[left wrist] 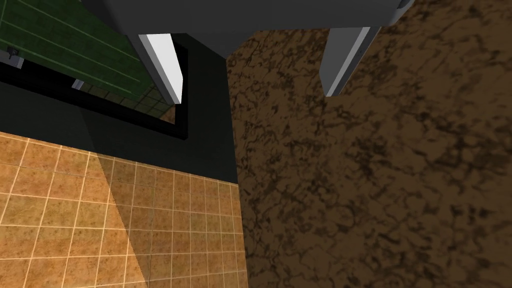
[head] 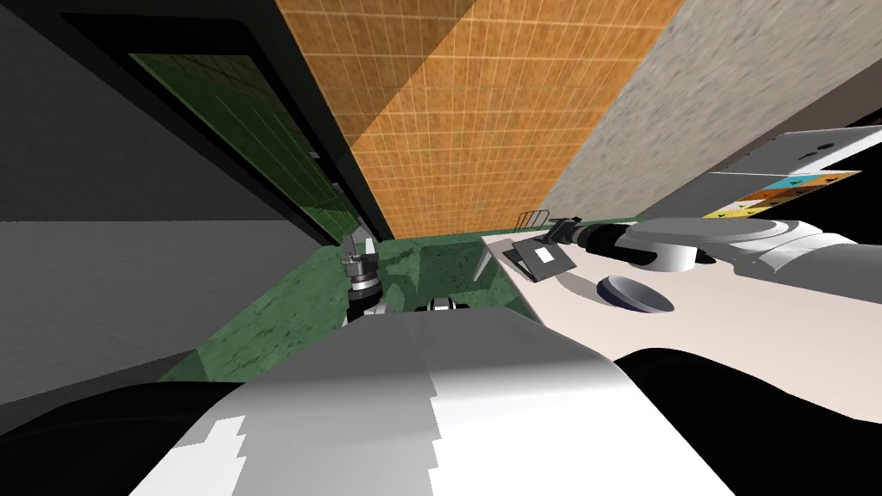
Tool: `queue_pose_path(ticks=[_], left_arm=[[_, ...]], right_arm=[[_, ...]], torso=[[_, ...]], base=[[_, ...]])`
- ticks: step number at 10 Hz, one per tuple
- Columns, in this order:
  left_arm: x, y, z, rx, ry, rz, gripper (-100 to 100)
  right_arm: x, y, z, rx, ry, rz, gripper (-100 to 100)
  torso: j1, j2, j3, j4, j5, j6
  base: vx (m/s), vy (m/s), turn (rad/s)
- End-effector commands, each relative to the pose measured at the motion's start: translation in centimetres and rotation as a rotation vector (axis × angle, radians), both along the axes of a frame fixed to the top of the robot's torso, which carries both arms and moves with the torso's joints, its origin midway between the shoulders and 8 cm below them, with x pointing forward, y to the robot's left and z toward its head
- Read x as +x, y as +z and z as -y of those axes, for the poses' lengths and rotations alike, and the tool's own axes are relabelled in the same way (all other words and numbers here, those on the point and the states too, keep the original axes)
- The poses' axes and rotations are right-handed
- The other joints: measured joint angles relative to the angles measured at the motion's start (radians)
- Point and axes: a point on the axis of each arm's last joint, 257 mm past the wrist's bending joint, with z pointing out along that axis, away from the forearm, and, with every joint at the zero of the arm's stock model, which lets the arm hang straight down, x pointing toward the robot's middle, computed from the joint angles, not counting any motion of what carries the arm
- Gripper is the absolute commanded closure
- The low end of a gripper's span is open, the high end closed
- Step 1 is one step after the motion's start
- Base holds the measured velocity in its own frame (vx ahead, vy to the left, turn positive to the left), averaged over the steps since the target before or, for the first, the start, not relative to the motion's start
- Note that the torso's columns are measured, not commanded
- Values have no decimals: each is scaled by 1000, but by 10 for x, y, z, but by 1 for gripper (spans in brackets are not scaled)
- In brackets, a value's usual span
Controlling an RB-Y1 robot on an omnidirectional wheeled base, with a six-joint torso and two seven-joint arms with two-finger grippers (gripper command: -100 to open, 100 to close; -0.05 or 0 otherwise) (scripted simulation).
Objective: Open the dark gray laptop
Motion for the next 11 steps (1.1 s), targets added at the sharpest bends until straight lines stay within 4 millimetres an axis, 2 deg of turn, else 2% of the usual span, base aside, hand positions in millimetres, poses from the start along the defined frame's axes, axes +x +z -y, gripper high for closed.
queue_pose_path(ticks=[1,4,5,6,7,8,9,10,11], left_arm=[[0,0,0,0,0,0,0],[0,0,0,0,0,0,0],[0,0,0,0,0,0,0],[0,0,0,0,0,0,0],[0,0,0,0,0,0,0],[0,0,0,0,0,0,0],[0,0,0,0,0,0,0],[0,0,0,0,0,0,0],[0,0,0,0,0,0,0]], right_arm=[[-1,42,43,-58,-82,103,-100],[-1,42,43,-79,-73,101,-100],[-5,62,66,-117,-114,146,-100],[-6,61,66,-119,-114,146,-100],[-13,82,90,-150,-162,191,-100],[-13,82,90,-161,-158,189,-100],[-23,101,115,-185,-213,233,-100],[-23,101,115,-204,-207,229,-100],[-37,119,140,-218,-268,272,-100]], torso=[[0,-2,-2,-1,0,-2],[1,-6,-4,-2,0,0],[2,-8,-5,-3,1,-1],[1,-2,-2,-2,0,-3],[-1,1,0,0,0,0],[-2,4,2,1,-1,-1],[-1,3,2,1,0,0],[1,2,1,0,1,-2],[0,-1,0,0,0,0]], base=[[-190,-75,335],[-63,-31,8],[-73,-23,278],[-84,-44,136],[-135,-58,189],[-133,-48,128],[-176,-33,305],[-159,-37,109],[-154,-59,164]])
